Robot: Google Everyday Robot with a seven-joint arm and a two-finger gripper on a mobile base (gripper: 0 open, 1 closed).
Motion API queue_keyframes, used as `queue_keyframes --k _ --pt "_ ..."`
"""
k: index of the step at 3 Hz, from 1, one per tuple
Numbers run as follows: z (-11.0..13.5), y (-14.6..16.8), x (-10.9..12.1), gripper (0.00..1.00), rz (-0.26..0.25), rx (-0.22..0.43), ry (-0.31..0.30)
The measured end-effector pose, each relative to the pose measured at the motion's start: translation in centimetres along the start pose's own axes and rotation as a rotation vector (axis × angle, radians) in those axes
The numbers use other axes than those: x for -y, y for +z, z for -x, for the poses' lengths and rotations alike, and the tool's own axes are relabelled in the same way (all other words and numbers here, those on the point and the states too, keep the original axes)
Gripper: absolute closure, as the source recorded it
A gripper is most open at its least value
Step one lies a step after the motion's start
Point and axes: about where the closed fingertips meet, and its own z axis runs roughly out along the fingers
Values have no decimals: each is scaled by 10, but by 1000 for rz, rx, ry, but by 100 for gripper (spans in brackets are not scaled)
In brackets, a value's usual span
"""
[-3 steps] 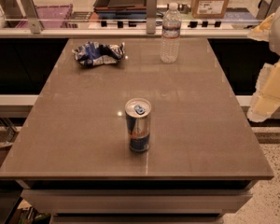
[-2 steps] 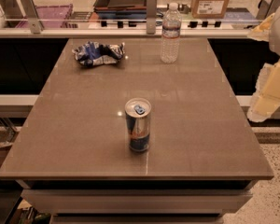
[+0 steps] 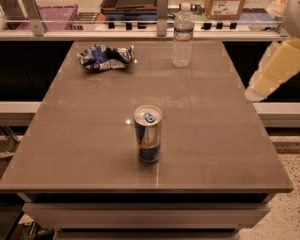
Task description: Pick blue chip bag
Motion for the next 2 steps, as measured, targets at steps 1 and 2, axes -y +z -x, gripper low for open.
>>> queue_keyframes --k 1,2 --pt "25 -3 33 0 -123 101 45" --pt "58 1 65 0 -221 210 7"
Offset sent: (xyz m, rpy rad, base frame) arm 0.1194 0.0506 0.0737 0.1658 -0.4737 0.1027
